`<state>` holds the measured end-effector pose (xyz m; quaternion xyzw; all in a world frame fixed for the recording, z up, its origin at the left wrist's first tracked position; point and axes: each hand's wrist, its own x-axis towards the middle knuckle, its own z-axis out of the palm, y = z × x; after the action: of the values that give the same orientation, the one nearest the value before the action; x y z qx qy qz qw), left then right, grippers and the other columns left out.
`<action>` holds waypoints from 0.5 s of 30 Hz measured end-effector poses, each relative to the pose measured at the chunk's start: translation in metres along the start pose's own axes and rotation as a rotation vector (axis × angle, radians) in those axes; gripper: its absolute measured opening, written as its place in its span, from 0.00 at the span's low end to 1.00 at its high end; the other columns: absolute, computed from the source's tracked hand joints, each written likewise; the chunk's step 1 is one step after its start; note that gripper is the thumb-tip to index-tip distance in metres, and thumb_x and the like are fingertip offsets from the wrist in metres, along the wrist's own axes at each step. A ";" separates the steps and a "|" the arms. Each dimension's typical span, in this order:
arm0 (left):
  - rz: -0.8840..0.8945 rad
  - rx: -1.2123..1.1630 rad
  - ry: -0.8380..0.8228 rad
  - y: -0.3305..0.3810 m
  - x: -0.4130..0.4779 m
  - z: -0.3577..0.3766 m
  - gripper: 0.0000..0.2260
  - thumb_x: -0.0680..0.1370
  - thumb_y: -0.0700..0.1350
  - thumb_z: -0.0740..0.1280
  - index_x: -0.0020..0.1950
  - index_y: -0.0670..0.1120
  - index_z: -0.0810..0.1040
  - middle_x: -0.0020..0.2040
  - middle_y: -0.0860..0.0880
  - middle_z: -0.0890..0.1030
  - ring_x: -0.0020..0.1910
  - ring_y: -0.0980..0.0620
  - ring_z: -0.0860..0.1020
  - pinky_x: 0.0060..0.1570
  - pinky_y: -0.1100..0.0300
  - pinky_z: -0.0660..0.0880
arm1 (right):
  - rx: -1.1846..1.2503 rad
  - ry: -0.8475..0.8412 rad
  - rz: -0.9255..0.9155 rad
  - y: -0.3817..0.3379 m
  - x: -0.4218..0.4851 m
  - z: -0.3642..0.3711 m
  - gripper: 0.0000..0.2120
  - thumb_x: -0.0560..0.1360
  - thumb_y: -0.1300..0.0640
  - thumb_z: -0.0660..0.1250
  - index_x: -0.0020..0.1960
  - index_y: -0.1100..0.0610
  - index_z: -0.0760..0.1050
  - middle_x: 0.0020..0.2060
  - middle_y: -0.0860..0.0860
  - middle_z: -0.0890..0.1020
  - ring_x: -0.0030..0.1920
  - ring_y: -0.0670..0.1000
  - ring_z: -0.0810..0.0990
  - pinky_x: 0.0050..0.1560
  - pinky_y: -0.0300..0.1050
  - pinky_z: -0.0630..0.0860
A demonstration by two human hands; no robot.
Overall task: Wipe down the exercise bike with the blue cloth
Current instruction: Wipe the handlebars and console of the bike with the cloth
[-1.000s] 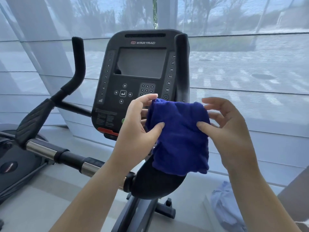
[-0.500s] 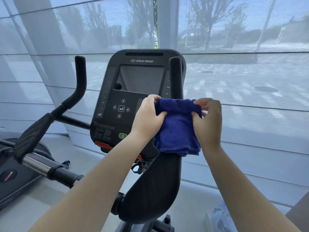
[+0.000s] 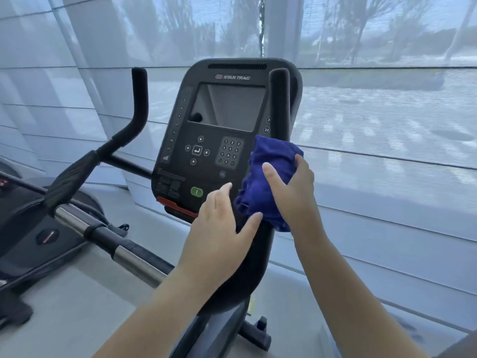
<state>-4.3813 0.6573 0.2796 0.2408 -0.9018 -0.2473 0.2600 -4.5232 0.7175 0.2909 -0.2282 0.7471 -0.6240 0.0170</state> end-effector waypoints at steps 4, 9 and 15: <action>-0.033 0.146 -0.037 -0.001 -0.021 0.014 0.28 0.75 0.67 0.57 0.68 0.53 0.65 0.62 0.55 0.72 0.62 0.54 0.71 0.55 0.61 0.69 | 0.013 0.022 0.007 -0.001 0.007 0.011 0.43 0.70 0.48 0.73 0.76 0.54 0.52 0.71 0.52 0.61 0.71 0.55 0.62 0.69 0.51 0.64; -0.031 0.172 -0.012 0.001 -0.024 0.014 0.20 0.72 0.70 0.58 0.46 0.54 0.67 0.42 0.57 0.74 0.43 0.57 0.73 0.34 0.65 0.63 | -0.025 0.033 0.011 0.004 0.018 0.018 0.42 0.67 0.52 0.73 0.74 0.56 0.54 0.68 0.53 0.63 0.68 0.56 0.67 0.64 0.56 0.70; -0.027 0.197 0.032 0.001 -0.026 0.016 0.19 0.72 0.69 0.61 0.47 0.53 0.69 0.41 0.57 0.73 0.41 0.57 0.74 0.34 0.66 0.66 | -0.237 0.049 -0.055 0.003 0.029 0.024 0.46 0.70 0.55 0.69 0.77 0.60 0.43 0.71 0.57 0.60 0.68 0.57 0.65 0.55 0.45 0.67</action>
<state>-4.3717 0.6780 0.2587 0.2813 -0.9141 -0.1571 0.2461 -4.5429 0.6853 0.2908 -0.2338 0.8093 -0.5369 -0.0453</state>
